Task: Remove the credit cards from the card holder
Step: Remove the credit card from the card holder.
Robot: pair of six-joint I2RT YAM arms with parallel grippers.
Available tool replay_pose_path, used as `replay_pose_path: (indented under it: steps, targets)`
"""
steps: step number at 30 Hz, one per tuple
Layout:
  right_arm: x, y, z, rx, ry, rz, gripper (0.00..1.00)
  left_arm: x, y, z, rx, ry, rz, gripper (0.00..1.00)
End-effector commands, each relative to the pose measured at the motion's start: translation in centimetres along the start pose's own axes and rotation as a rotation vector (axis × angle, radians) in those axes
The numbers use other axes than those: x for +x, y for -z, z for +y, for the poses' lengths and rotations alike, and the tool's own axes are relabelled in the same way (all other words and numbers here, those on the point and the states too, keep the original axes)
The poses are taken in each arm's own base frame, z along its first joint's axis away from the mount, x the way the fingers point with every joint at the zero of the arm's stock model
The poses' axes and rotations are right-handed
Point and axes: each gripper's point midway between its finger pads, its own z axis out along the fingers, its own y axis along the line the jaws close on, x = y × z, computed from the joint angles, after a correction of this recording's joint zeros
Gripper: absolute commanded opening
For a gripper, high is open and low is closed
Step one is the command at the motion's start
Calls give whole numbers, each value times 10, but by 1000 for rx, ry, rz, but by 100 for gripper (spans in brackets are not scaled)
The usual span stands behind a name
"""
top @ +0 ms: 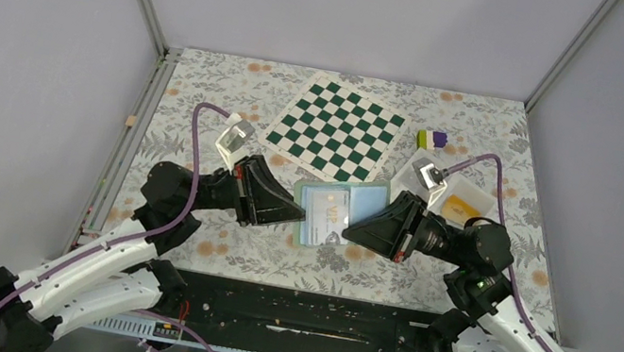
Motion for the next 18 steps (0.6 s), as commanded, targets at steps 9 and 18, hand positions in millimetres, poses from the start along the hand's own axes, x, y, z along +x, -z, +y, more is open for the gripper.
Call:
replay_pose_path:
  steps: [9, 18]
  targets:
    - [-9, 15, 5, 42, 94, -79, 0, -12, -2, -16, 68, -53, -34, 0]
    - [-16, 25, 17, 60, 143, -133, 0, -13, -2, -17, 73, -53, -36, 0]
